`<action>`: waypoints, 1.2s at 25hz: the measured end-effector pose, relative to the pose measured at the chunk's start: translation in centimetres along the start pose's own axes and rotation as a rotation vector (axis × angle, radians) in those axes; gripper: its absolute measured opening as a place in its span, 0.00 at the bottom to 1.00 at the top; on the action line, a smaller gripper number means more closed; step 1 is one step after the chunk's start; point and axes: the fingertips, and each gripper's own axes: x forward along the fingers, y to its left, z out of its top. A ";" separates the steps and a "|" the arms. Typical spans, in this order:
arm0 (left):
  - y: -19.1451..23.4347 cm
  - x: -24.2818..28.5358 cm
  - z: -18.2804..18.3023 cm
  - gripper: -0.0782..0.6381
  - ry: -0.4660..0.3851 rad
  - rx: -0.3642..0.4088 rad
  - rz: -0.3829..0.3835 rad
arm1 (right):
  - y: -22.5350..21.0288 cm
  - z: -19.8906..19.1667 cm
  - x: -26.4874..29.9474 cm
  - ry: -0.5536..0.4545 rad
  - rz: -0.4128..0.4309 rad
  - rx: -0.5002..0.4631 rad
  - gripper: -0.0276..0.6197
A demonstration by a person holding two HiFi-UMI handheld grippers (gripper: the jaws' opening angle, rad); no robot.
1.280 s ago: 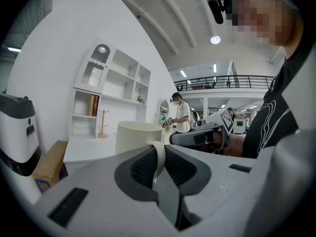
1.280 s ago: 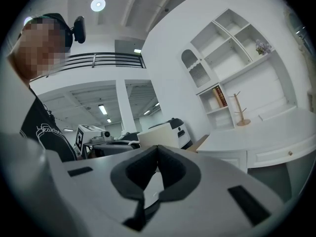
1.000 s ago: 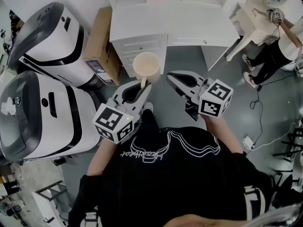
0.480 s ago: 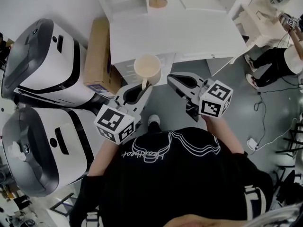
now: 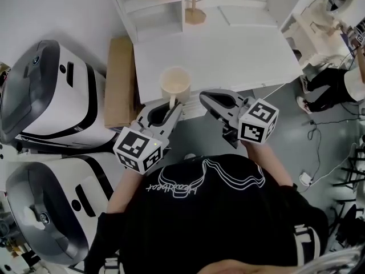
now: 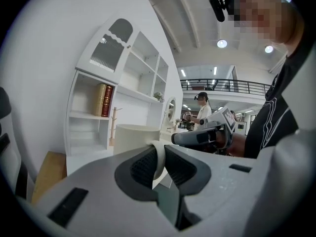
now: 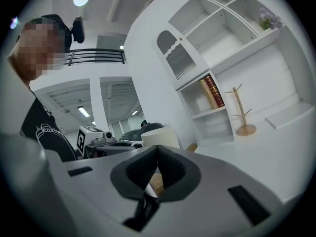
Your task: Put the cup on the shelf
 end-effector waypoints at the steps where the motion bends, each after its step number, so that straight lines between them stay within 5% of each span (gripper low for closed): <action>1: 0.5 0.3 0.0 0.17 0.000 -0.001 0.000 | -0.4 0.1 0.3 0.000 -0.003 0.003 0.05; 11: 4.5 3.9 -0.5 0.15 0.019 -0.015 0.009 | -4.6 0.9 3.0 0.007 0.017 0.018 0.05; 30: 17.8 15.8 2.0 0.15 0.039 -0.071 0.106 | -20.7 5.5 11.5 0.069 0.093 0.072 0.05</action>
